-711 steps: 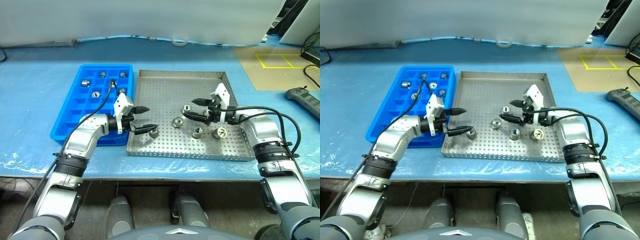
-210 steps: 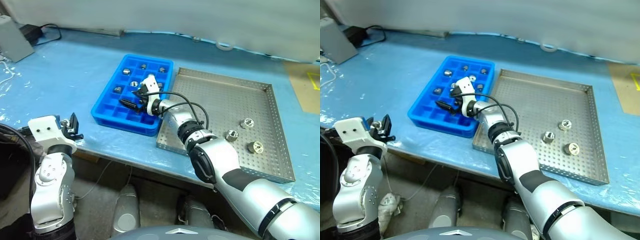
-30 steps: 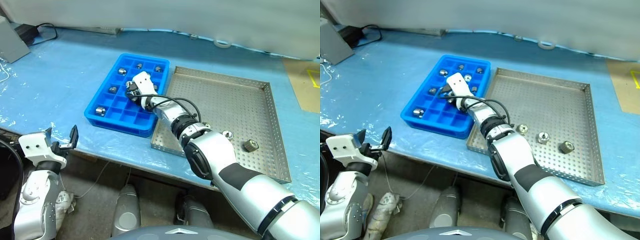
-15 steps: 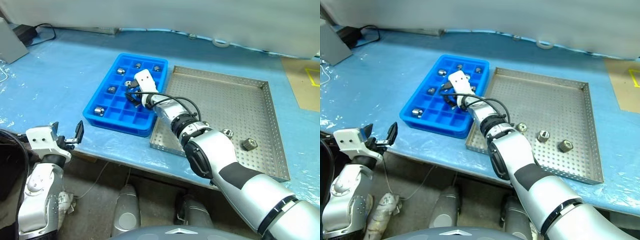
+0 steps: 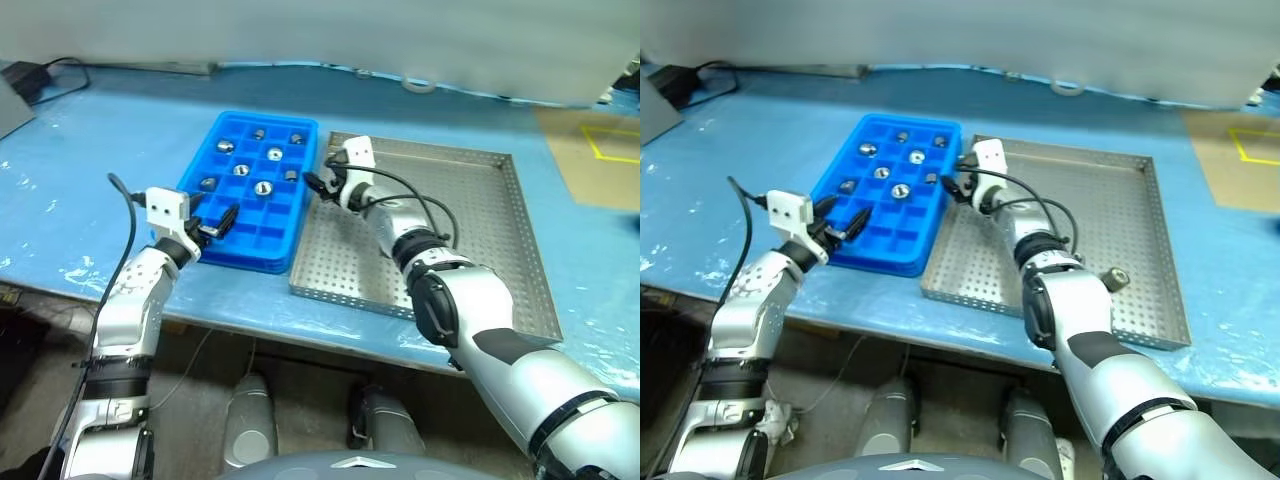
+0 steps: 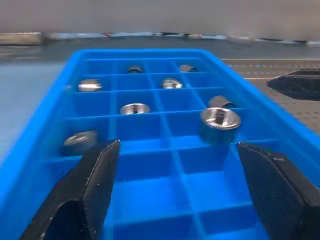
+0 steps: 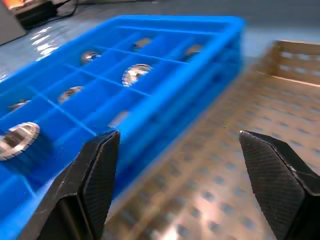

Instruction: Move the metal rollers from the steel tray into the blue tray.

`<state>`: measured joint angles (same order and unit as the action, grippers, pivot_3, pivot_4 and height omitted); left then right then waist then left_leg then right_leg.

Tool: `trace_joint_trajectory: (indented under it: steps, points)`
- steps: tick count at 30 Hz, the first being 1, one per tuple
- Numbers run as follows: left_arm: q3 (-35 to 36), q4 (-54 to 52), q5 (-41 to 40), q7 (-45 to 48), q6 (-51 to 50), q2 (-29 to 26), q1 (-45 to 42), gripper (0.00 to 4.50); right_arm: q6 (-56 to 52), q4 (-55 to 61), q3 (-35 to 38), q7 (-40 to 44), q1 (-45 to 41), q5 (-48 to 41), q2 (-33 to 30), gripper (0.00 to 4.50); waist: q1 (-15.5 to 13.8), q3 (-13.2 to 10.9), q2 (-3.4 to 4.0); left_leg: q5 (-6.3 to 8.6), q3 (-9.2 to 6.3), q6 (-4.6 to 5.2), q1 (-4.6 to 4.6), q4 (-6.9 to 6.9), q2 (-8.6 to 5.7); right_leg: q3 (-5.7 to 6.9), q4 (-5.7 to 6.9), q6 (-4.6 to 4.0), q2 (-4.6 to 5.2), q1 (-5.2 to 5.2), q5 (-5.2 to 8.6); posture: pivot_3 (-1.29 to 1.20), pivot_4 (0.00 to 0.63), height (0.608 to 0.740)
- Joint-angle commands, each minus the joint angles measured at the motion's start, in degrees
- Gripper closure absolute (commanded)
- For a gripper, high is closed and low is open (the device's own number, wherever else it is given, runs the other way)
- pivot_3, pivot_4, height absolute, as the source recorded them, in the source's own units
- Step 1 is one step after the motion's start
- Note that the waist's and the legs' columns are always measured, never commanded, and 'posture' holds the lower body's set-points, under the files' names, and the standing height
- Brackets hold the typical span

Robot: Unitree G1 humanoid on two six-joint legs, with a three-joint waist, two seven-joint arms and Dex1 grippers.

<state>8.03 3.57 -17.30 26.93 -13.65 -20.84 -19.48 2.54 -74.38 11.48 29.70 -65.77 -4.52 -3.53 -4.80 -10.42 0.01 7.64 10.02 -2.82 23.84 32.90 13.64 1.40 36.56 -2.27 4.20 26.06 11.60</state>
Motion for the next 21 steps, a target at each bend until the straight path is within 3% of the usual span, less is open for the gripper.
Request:
trace_joint_trajectory:
  steps: [1, 4, 9, 15, 21]
  points:
    - [-0.34, -0.15, 0.6, 0.87, 2.49, 0.12, -0.42, 0.43, 1.1, 3.96, -1.76, 5.39, 0.05, -0.48, 2.65, 1.76, 1.66, 0.0, 0.0, 0.0, 0.0, 0.01, 0.01, -0.01, 0.02, 0.01, 0.08, -0.05, -0.01, 0.05, 0.03, -0.04, 0.15, 0.74]
    - [0.8, -0.79, 0.7, -0.61, 2.84, 0.39, 0.98, 0.43, 1.38, 5.02, -2.51, 8.54, -0.45, -0.92, 4.92, 2.85, 2.93, 0.0, 0.0, 0.01, 0.01, 0.04, -0.01, -0.03, 0.12, 0.01, 0.19, -0.2, -0.12, 0.15, 0.09, -0.01, 0.15, 0.74]
    - [1.01, -2.93, -0.64, 0.45, 1.44, -0.42, 2.83, 0.43, 1.55, 4.16, -2.36, 7.16, -2.5, -0.87, 7.54, 4.48, 2.04, 0.0, 0.0, 0.01, 0.0, 0.05, -0.07, -0.05, 0.13, 0.05, 0.2, -0.28, -0.1, 0.08, 0.14, 0.05, 0.15, 0.74]
    - [0.5, -6.58, -5.4, 7.53, -1.58, -2.65, 2.09, 0.43, 2.06, 3.26, -3.51, 5.76, -2.4, 0.47, 8.54, 4.48, -0.65, 0.0, 0.0, 0.06, 0.01, 0.11, -0.12, -0.02, 0.06, 0.1, 0.14, -0.29, 0.03, -0.09, 0.14, 0.06, 0.15, 0.74]
    - [0.81, -0.34, -3.66, 7.7, -0.21, -3.35, -3.38, 2.33, 1.93, 3.51, -4.11, 4.59, -0.44, 1.1, 6.99, 4.5, -0.63, 0.0, 0.0, 0.03, 0.01, 0.07, -0.17, 0.0, 0.06, 0.09, 0.19, -0.27, 0.02, -0.12, 0.13, 0.01, 0.15, 0.74]
